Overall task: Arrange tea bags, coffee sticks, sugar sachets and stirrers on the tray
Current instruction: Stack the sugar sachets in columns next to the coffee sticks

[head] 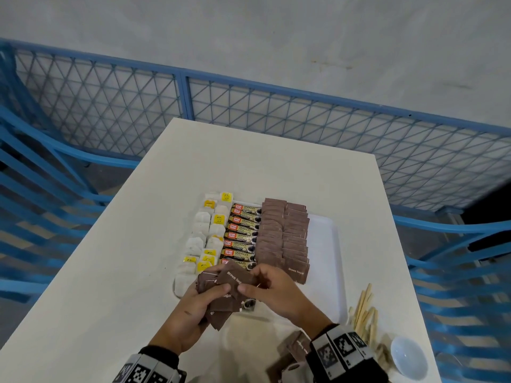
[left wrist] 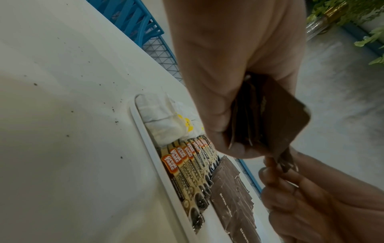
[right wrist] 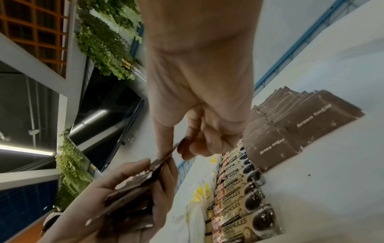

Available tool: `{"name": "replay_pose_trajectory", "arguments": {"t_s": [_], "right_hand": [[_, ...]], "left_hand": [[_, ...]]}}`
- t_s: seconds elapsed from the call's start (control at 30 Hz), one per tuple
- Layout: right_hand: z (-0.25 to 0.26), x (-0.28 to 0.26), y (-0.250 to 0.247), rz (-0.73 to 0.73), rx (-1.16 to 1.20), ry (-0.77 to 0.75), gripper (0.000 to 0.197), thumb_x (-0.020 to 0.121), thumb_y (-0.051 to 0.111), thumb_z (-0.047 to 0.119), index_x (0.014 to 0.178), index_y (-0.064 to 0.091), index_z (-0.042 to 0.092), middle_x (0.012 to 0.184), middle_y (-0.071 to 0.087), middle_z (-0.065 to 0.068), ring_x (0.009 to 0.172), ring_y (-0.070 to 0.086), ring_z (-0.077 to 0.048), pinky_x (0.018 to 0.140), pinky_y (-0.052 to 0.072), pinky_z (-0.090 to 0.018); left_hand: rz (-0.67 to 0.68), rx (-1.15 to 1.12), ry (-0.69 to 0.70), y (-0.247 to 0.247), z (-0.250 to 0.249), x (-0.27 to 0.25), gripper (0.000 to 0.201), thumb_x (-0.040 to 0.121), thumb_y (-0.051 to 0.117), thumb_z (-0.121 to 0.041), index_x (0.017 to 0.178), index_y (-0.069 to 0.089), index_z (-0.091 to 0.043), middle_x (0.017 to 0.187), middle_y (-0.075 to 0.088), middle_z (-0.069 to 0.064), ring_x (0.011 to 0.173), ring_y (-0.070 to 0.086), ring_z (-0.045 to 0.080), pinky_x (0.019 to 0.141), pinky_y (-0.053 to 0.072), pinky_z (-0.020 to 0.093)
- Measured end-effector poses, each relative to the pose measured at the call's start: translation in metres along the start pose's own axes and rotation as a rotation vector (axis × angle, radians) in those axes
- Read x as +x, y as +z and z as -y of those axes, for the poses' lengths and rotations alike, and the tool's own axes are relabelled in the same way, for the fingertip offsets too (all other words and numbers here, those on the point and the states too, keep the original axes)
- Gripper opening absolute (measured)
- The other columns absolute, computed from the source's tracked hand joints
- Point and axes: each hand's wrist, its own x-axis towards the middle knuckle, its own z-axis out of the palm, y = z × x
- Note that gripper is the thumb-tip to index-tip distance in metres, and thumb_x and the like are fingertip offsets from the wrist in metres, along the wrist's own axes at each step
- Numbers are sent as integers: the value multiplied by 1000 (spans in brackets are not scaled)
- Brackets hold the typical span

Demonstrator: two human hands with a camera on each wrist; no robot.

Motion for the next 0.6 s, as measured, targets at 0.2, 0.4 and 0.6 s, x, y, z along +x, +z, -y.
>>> {"name": "replay_pose_trajectory", "arguments": {"t_s": [0.2, 0.4, 0.6], "right_hand": [[1, -1, -3, -50, 194, 38, 11, 86, 63, 6, 88, 55, 12, 83, 64, -3, 68, 61, -8, 54, 48, -17], [-16, 7, -26, -337, 207, 81, 10, 84, 63, 0, 91, 57, 3, 83, 64, -6, 71, 57, -14, 56, 47, -14], [-48, 15, -36, -490, -26, 178, 19, 76, 74, 8, 73, 58, 17, 81, 69, -9, 82, 63, -25, 75, 48, -30]], "left_hand": [[83, 9, 2, -9, 4, 0, 66, 53, 66, -5, 119, 59, -12, 98, 68, 16, 80, 68, 21, 63, 56, 30], [44, -27, 6, -13, 6, 4, 44, 86, 49, 10, 115, 59, -21, 91, 73, 4, 75, 71, 16, 58, 56, 23], [29, -19, 5, -12, 1, 3, 45, 83, 55, 8, 120, 58, -15, 96, 74, 7, 81, 72, 19, 62, 57, 25]]}}
